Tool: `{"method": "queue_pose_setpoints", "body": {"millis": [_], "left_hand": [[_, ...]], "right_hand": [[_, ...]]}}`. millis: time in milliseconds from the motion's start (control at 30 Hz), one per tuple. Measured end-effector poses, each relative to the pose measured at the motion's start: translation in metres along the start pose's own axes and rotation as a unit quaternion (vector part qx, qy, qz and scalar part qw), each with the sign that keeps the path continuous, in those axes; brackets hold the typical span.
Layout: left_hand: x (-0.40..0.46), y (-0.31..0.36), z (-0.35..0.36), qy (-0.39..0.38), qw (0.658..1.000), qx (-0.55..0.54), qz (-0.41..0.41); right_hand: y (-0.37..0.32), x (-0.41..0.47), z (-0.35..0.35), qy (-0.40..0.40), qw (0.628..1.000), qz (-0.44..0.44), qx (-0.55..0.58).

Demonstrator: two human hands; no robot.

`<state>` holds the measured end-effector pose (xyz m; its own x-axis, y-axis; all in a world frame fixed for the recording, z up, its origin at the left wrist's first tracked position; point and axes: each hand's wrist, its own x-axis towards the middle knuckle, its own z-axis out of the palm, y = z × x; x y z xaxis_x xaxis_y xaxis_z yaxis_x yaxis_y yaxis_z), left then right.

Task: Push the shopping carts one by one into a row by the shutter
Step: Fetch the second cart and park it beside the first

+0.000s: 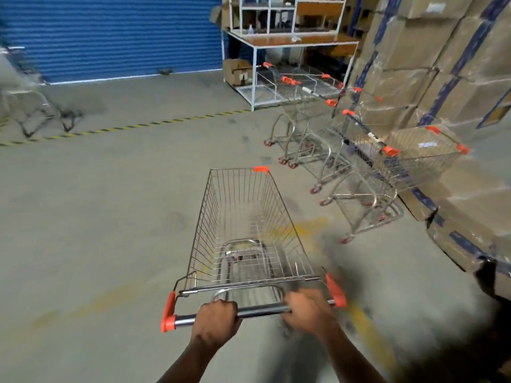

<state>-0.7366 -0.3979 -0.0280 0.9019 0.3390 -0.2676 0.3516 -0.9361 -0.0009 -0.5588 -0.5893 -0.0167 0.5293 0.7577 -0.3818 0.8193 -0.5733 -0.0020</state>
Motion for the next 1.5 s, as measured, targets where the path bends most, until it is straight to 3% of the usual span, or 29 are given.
{"method": "queue_pose_setpoints", "body": {"millis": [67,367,667,1500], "left_hand": [[0.002,-0.007,0.004,-0.042,0.998,-0.009,-0.036],[0.022,-0.038,0.000,0.062,0.988,-0.012,-0.138],[0.054,-0.075,-0.010,0.035,0.978,-0.004,-0.206],[0.227,-0.318,-0.064,0.018,0.967,-0.064,-0.244]], "right_hand": [[-0.001,0.016,-0.010,-0.001,1.000,-0.021,-0.004],[-0.011,0.101,-0.031,0.074,0.987,-0.142,-0.031],[-0.028,0.177,-0.060,0.102,0.972,-0.208,-0.040],[-0.138,0.462,-0.175,0.089,0.971,-0.210,-0.077]]}}
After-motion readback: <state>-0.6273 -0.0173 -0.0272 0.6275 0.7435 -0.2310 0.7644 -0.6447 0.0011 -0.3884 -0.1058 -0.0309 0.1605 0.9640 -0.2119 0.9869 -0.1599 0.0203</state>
